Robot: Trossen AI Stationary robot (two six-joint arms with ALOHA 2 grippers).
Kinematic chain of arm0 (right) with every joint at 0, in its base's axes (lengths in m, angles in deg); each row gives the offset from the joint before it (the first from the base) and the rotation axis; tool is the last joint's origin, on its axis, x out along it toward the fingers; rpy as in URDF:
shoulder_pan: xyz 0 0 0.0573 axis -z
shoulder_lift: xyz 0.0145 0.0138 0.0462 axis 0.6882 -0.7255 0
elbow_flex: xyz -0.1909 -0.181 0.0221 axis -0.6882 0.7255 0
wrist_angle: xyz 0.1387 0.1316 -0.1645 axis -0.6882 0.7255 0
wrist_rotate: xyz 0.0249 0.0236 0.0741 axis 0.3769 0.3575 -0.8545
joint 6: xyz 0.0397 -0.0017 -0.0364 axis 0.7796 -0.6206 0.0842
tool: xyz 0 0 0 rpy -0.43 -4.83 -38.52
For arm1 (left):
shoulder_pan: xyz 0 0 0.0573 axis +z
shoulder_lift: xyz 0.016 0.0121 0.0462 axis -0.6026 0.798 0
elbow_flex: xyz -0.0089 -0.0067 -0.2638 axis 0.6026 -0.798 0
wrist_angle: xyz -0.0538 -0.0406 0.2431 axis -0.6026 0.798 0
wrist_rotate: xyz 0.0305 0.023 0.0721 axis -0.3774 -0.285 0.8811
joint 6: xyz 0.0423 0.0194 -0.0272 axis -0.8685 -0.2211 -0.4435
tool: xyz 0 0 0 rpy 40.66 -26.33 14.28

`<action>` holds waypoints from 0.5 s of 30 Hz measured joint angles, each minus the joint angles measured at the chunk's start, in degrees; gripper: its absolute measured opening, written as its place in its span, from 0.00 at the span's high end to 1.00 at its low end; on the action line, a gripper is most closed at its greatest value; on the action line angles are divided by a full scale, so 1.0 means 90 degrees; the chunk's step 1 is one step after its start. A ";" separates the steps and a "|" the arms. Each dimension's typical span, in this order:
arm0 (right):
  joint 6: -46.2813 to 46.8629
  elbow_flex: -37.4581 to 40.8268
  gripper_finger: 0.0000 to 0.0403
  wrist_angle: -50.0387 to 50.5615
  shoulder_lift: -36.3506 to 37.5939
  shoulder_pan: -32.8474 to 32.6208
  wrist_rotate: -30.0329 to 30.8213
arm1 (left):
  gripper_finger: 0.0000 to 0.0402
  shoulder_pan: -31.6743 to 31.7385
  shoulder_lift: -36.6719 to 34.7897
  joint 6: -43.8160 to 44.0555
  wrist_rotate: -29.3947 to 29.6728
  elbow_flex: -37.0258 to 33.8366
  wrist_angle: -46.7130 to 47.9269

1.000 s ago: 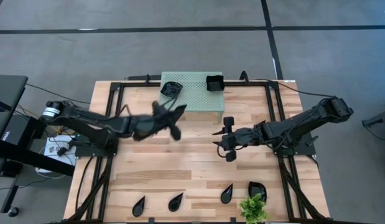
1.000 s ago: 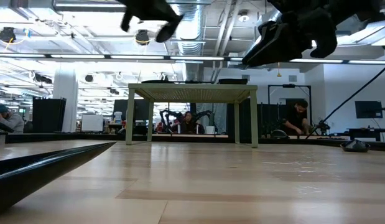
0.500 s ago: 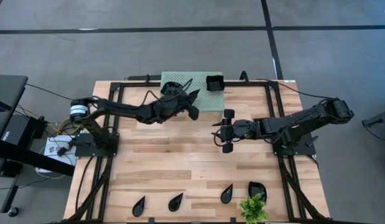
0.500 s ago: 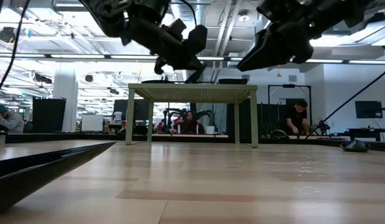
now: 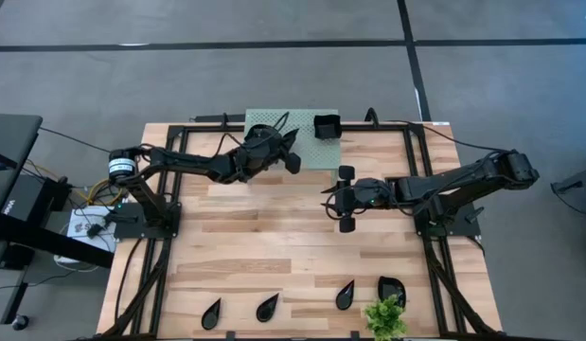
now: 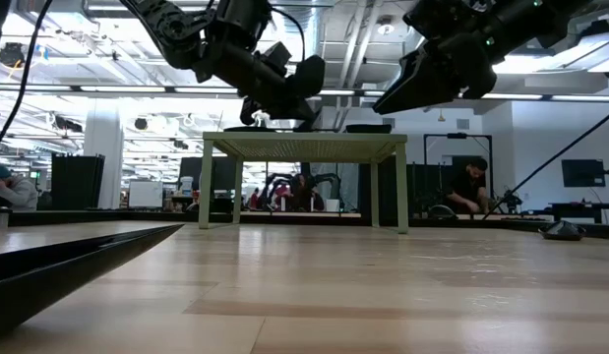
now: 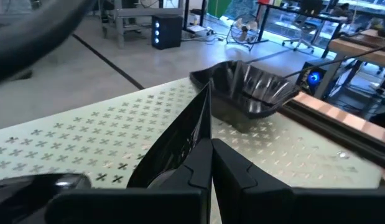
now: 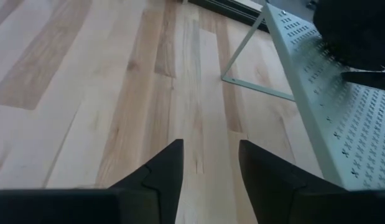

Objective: Pick & Place Mini shaped plates
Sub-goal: Put the drop-shaped plate on the shelf

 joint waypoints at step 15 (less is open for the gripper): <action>-0.0015 0.0000 0.64 0.0000 0.0000 0.0002 0.0000 | 0.95 -0.0012 0.0000 0.0022 -0.0160 -0.0023 -0.0045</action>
